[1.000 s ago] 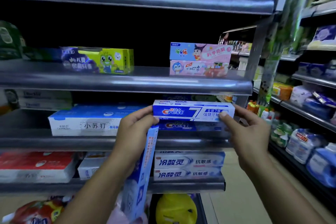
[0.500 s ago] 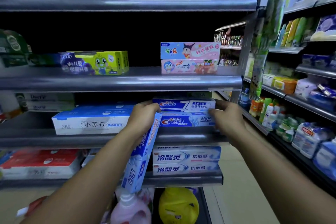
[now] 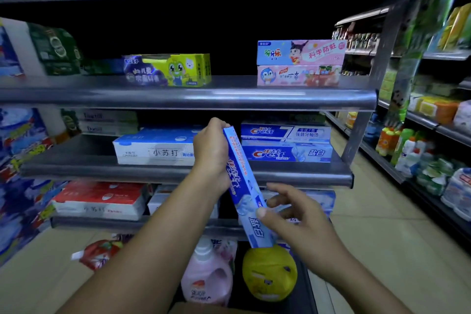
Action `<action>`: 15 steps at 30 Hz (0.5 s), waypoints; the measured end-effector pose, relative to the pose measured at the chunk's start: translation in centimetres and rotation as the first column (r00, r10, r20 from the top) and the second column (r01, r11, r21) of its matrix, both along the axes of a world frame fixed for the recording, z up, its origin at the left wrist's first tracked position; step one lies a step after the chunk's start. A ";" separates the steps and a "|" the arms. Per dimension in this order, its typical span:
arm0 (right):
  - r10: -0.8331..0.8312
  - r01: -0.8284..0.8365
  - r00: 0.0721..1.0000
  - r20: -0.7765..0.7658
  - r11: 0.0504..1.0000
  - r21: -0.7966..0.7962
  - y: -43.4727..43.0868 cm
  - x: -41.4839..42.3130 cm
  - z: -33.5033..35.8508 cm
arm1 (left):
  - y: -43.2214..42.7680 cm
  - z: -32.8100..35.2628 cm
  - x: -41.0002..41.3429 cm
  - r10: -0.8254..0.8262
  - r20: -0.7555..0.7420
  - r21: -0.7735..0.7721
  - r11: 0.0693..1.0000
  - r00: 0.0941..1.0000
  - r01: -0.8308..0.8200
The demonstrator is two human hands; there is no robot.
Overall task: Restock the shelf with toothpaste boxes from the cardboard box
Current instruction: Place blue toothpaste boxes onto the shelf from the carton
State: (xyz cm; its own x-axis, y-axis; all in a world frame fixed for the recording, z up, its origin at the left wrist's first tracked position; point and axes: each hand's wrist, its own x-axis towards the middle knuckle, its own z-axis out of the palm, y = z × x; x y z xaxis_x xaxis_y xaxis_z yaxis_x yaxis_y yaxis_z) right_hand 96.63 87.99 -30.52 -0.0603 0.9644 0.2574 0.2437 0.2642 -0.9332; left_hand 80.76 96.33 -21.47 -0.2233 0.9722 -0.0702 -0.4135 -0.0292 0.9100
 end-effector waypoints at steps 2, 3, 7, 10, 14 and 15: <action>0.028 -0.028 0.997 0.074 1.000 -0.002 -0.2 -1.0 -0.6 | -0.4 -0.3 0.0 -0.017 0.058 -0.019 1.000 0.998 0.018; 0.019 -0.018 0.997 0.068 1.000 -0.013 -0.1 -1.2 -0.6 | -0.5 -0.4 0.0 -0.014 0.081 -0.033 0.999 0.997 0.017; -0.126 0.124 0.988 -0.085 0.992 -0.034 0.2 0.4 0.0 | 0.1 -1.2 -0.8 0.076 0.086 -0.018 0.997 0.993 -0.075; -0.237 0.247 0.943 -0.232 0.969 0.014 0.7 2.6 0.8 | 0.3 -2.5 -1.0 0.135 -0.060 0.101 0.987 0.989 -0.128; -0.332 0.370 0.879 -0.343 0.928 0.051 2.0 4.5 1.5 | 0.0 -3.8 -0.8 0.068 -0.145 0.233 0.972 0.987 -0.033; -0.339 0.386 0.863 -0.374 0.921 0.056 2.5 4.8 1.7 | 0.1 -3.8 -0.7 0.056 -0.179 0.262 0.965 0.982 -0.007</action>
